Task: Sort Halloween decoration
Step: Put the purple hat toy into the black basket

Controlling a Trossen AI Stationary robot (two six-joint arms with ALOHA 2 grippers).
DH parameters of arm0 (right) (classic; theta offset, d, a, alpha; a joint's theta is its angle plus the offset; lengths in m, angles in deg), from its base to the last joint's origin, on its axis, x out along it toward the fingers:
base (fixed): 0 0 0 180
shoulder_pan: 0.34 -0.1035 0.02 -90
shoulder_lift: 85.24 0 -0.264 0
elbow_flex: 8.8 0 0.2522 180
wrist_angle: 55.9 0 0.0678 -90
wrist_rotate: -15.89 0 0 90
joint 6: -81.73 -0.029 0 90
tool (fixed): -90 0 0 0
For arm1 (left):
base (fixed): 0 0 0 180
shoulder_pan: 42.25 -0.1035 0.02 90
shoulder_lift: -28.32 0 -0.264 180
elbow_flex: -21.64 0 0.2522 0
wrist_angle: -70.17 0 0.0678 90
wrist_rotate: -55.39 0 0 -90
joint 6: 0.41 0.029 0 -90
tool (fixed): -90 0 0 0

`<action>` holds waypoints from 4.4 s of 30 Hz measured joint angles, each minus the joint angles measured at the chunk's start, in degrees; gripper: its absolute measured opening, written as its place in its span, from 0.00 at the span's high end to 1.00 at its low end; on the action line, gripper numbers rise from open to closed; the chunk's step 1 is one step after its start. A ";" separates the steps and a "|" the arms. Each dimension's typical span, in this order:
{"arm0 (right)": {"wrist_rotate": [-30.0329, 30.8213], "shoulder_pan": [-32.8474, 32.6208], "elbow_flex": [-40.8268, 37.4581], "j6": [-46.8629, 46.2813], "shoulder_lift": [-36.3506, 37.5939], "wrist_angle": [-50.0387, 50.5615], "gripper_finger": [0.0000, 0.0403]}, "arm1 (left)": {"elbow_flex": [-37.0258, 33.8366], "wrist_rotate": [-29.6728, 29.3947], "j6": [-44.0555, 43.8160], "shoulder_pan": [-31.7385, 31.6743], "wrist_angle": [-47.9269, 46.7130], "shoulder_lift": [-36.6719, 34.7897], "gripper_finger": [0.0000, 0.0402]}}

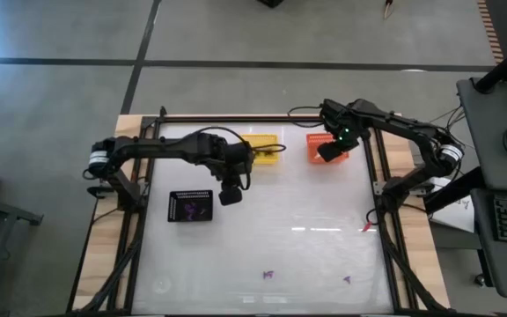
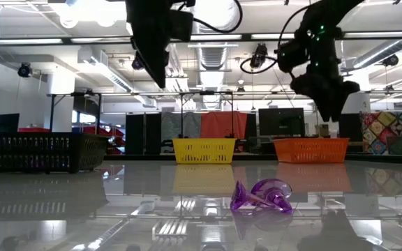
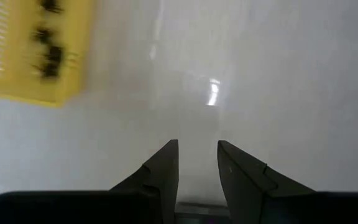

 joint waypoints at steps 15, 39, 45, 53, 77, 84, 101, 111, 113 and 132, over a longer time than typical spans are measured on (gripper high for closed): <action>-4.13 -18.95 1.20 -19.92 9.79 4.76 0.63 | -0.07 4.51 -3.36 10.50 -0.98 0.20 0.77; 3.96 -45.95 2.68 -45.78 10.77 -0.28 0.63 | -0.07 4.01 -5.55 20.54 20.43 4.37 0.77; 4.04 -45.93 3.10 -41.89 10.80 -0.27 0.63 | -0.09 4.03 -9.34 22.21 26.55 8.63 0.77; 5.38 -45.91 3.10 -39.18 11.00 2.12 0.63 | -0.09 4.07 -15.31 24.78 30.29 14.04 0.77; 5.94 -45.88 3.10 -37.01 11.07 2.05 0.63 | 10.88 15.17 -14.78 26.28 33.66 28.16 0.77; 5.93 -45.88 3.12 -36.18 11.07 2.03 0.63 | 9.24 10.00 -14.68 25.83 32.88 28.51 0.77; 5.86 -45.88 3.14 -33.79 11.07 2.10 0.63 | 9.22 12.07 -19.07 26.73 32.85 32.04 0.77; 5.86 -45.88 3.14 -33.05 11.07 2.19 0.63 | 11.03 12.09 -20.34 26.77 31.07 31.82 0.77; 5.88 -45.88 3.14 -33.03 11.07 2.21 0.63 | 11.48 12.51 -20.43 26.94 30.36 31.82 0.77; 6.01 -45.89 3.06 -32.17 11.07 2.21 0.63 | 11.98 13.51 -21.61 27.86 32.09 32.87 0.77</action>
